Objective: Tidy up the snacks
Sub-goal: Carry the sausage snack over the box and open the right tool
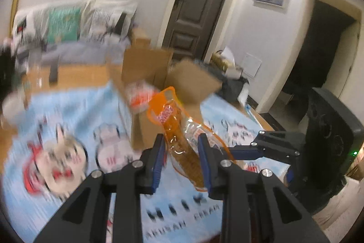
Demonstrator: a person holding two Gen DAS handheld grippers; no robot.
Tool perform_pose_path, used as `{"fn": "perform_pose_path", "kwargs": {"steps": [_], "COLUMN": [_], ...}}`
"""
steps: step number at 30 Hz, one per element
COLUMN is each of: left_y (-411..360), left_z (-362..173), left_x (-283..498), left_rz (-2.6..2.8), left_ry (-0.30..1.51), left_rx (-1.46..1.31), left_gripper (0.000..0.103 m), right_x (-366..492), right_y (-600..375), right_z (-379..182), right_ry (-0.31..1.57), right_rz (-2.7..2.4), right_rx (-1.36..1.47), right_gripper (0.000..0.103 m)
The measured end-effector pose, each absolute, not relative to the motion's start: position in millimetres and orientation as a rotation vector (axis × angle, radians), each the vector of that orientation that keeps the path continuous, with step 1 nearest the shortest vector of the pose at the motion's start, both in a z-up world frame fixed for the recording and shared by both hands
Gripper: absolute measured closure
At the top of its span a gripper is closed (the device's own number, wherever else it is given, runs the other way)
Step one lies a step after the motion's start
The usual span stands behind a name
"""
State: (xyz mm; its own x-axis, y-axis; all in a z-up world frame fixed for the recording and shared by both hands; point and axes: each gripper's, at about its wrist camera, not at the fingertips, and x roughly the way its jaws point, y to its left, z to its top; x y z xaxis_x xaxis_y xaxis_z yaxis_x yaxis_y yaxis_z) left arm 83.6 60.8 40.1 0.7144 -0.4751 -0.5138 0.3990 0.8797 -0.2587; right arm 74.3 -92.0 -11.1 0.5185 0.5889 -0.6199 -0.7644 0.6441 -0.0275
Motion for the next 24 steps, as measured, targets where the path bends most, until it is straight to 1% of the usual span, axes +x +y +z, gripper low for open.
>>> {"fn": "perform_pose_path", "kwargs": {"steps": [4, 7, 9, 13, 16, 19, 22, 24], "left_y": [49.6, 48.5, 45.3, 42.9, 44.1, 48.8, 53.1, 58.1], "left_z": [74.5, 86.6, 85.8, 65.4, 44.6, 30.8, 29.1, 32.0], "left_x": [134.3, 185.3, 221.3, 276.0, 300.8, 308.0, 305.8, 302.2], "left_rz": [-0.463, -0.462, -0.440, -0.396, -0.355, -0.346, -0.347, -0.336], "left_ry": [0.581, 0.599, 0.635, 0.716, 0.770, 0.788, 0.782, 0.777], "left_rx": [-0.089, -0.109, -0.105, -0.097, -0.104, -0.121, -0.117, -0.116], "left_gripper": [0.077, 0.077, 0.077, 0.077, 0.076, 0.076, 0.075, 0.072], "right_x": [104.6, 149.4, 182.8, 239.7, 276.3, 296.2, 299.0, 295.1], "right_y": [-94.0, -97.1, -98.2, -93.9, -93.1, -91.5, -93.9, -93.4], "right_z": [26.1, 44.7, 50.0, 42.5, 26.1, 10.3, -1.7, -4.6], "right_ry": [0.532, 0.538, 0.557, 0.608, 0.666, 0.697, 0.717, 0.732], "right_rz": [0.770, 0.738, 0.727, 0.728, 0.725, 0.712, 0.731, 0.742], "right_rx": [-0.363, -0.329, -0.293, -0.302, -0.281, -0.297, -0.299, -0.325], "right_gripper": [0.056, 0.055, 0.055, 0.054, 0.053, 0.053, 0.048, 0.044]}}
